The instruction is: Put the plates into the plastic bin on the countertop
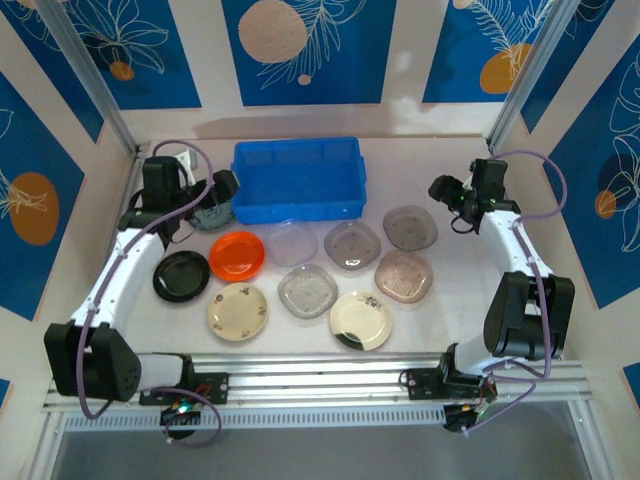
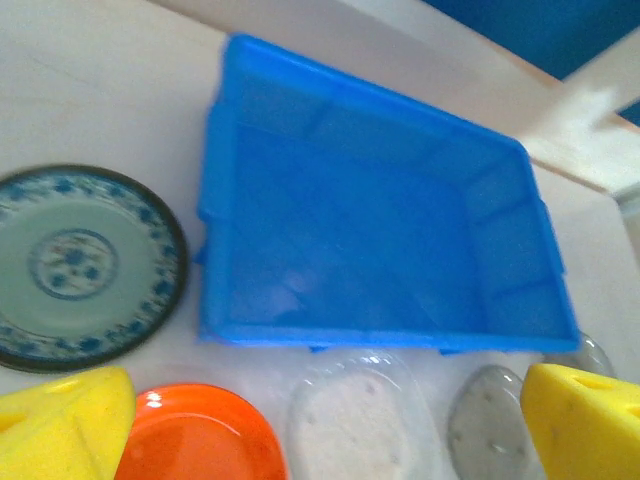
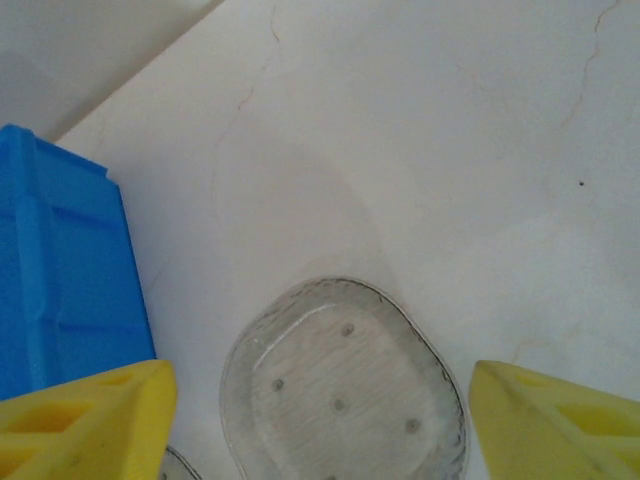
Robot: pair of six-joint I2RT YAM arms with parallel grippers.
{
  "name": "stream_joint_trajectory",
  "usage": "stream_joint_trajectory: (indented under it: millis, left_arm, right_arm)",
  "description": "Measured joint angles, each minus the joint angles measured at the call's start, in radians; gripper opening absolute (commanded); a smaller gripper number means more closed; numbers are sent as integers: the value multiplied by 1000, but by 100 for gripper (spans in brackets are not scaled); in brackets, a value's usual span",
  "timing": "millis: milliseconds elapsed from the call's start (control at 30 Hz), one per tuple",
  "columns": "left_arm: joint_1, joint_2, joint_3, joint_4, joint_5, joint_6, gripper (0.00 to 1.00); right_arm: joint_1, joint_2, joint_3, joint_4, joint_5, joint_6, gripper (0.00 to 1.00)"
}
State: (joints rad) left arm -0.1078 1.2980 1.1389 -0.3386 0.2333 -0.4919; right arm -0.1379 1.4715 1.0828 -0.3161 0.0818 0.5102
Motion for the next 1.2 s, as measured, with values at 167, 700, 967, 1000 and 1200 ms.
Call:
stream_joint_trajectory:
  millis: [167, 700, 967, 1000, 1200]
  left_arm:
    - [-79, 28, 71, -31, 56, -27, 100]
    - [-332, 143, 169, -90, -170, -18, 100]
    - [-344, 268, 286, -149, -173, -35, 100]
    - [-346, 274, 286, -149, -164, -35, 100]
    - [-352, 296, 286, -148, -120, -35, 98]
  right_arm:
    - [-34, 23, -16, -40, -49, 48, 65]
    - [-60, 119, -119, -71, -96, 121, 46]
    - [-79, 188, -127, -65, -127, 122, 43]
    - [-79, 192, -127, -64, -130, 122, 42]
    - [-78, 222, -127, -51, -141, 122, 41]
